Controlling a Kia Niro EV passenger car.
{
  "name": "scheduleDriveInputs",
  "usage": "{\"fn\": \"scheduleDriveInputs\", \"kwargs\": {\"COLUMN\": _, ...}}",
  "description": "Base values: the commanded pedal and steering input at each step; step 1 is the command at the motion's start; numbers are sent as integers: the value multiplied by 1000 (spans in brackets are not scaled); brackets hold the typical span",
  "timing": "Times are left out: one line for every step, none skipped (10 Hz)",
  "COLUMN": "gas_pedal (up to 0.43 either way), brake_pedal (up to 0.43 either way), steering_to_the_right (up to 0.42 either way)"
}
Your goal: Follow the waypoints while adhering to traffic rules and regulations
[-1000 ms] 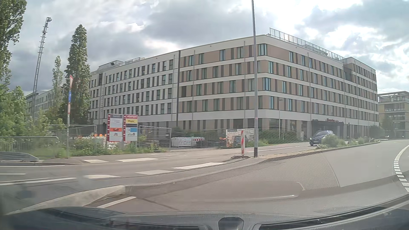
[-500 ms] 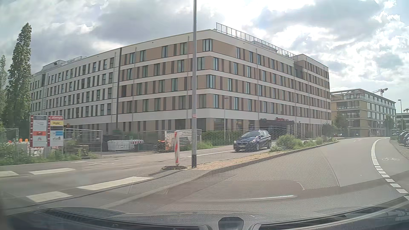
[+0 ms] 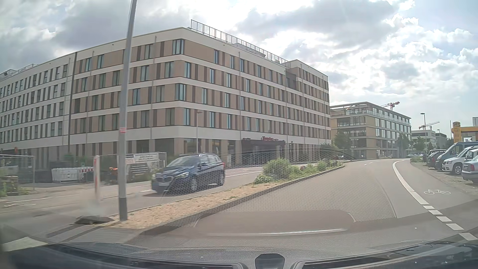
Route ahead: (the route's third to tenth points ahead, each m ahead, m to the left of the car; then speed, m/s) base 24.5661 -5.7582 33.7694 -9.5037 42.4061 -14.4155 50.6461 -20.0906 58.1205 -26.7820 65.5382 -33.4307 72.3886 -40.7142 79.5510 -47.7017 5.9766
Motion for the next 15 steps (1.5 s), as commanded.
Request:
{"fn": "scheduleDriveInputs", "kwargs": {"gas_pedal": 130, "brake_pedal": 0, "steering_to_the_right": 276}}
{"fn": "scheduleDriveInputs", "kwargs": {"gas_pedal": 130, "brake_pedal": 0, "steering_to_the_right": 261}}
{"fn": "scheduleDriveInputs", "kwargs": {"gas_pedal": 130, "brake_pedal": 0, "steering_to_the_right": 243}}
{"fn": "scheduleDriveInputs", "kwargs": {"gas_pedal": 130, "brake_pedal": 0, "steering_to_the_right": 226}}
{"fn": "scheduleDriveInputs", "kwargs": {"gas_pedal": 130, "brake_pedal": 0, "steering_to_the_right": 212}}
{"fn": "scheduleDriveInputs", "kwargs": {"gas_pedal": 130, "brake_pedal": 0, "steering_to_the_right": 197}}
{"fn": "scheduleDriveInputs", "kwargs": {"gas_pedal": 138, "brake_pedal": 0, "steering_to_the_right": 185}}
{"fn": "scheduleDriveInputs", "kwargs": {"gas_pedal": 138, "brake_pedal": 0, "steering_to_the_right": 177}}
{"fn": "scheduleDriveInputs", "kwargs": {"gas_pedal": 138, "brake_pedal": 0, "steering_to_the_right": 168}}
{"fn": "scheduleDriveInputs", "kwargs": {"gas_pedal": 150, "brake_pedal": 0, "steering_to_the_right": 155}}
{"fn": "scheduleDriveInputs", "kwargs": {"gas_pedal": 150, "brake_pedal": 0, "steering_to_the_right": 144}}
{"fn": "scheduleDriveInputs", "kwargs": {"gas_pedal": 157, "brake_pedal": 0, "steering_to_the_right": 127}}
{"fn": "scheduleDriveInputs", "kwargs": {"gas_pedal": 157, "brake_pedal": 0, "steering_to_the_right": 109}}
{"fn": "scheduleDriveInputs", "kwargs": {"gas_pedal": 157, "brake_pedal": 0, "steering_to_the_right": 94}}
{"fn": "scheduleDriveInputs", "kwargs": {"gas_pedal": 157, "brake_pedal": 0, "steering_to_the_right": 86}}
